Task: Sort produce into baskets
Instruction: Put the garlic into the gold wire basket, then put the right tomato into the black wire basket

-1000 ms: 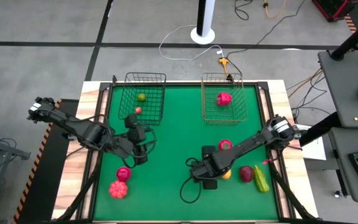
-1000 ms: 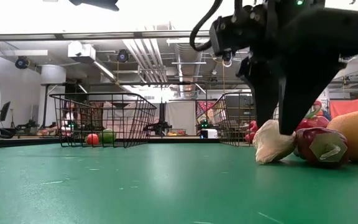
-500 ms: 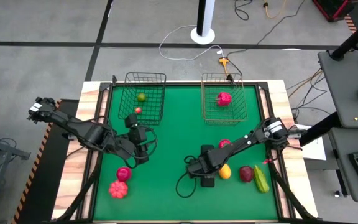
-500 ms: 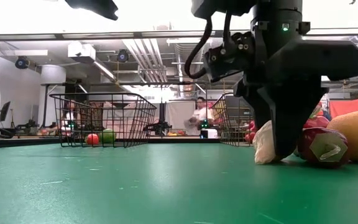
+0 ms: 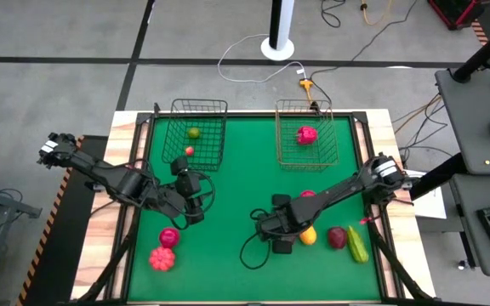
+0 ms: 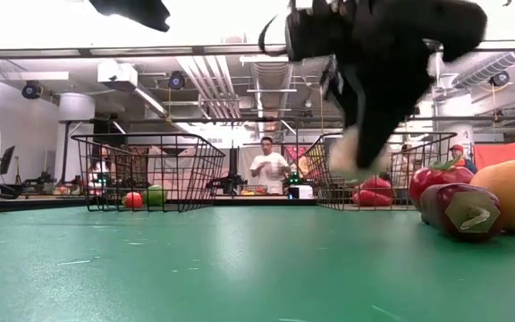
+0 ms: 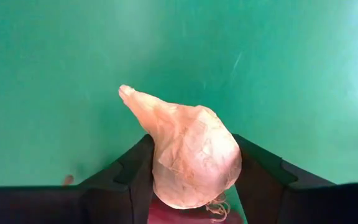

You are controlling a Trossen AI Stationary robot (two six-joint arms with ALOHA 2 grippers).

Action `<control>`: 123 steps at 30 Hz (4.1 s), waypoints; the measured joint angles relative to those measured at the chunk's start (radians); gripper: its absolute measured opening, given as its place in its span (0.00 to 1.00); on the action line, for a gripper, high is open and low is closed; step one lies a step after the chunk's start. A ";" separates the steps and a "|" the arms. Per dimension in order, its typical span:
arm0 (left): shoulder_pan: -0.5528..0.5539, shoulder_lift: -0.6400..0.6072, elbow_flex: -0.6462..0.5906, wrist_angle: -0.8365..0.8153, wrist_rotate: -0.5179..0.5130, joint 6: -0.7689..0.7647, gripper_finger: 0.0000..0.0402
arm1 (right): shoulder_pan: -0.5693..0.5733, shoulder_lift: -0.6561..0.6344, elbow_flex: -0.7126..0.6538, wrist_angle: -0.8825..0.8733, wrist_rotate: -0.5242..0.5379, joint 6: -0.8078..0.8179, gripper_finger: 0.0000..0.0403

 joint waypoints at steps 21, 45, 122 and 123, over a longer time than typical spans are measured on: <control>0.000 0.000 -0.069 0.045 0.005 -0.069 0.47 | -0.315 -0.428 0.009 -0.213 0.600 0.329 0.44; -0.002 0.000 -0.135 0.023 0.126 -0.170 0.47 | -0.411 -0.430 -0.022 -0.259 0.588 0.361 0.75; 0.032 0.285 -0.040 0.186 0.119 0.076 0.47 | -0.004 -0.422 -0.213 -0.114 0.011 0.634 0.72; 0.032 0.284 -0.035 0.187 0.119 0.080 0.47 | 0.000 -0.423 -0.199 -0.175 0.011 0.663 0.73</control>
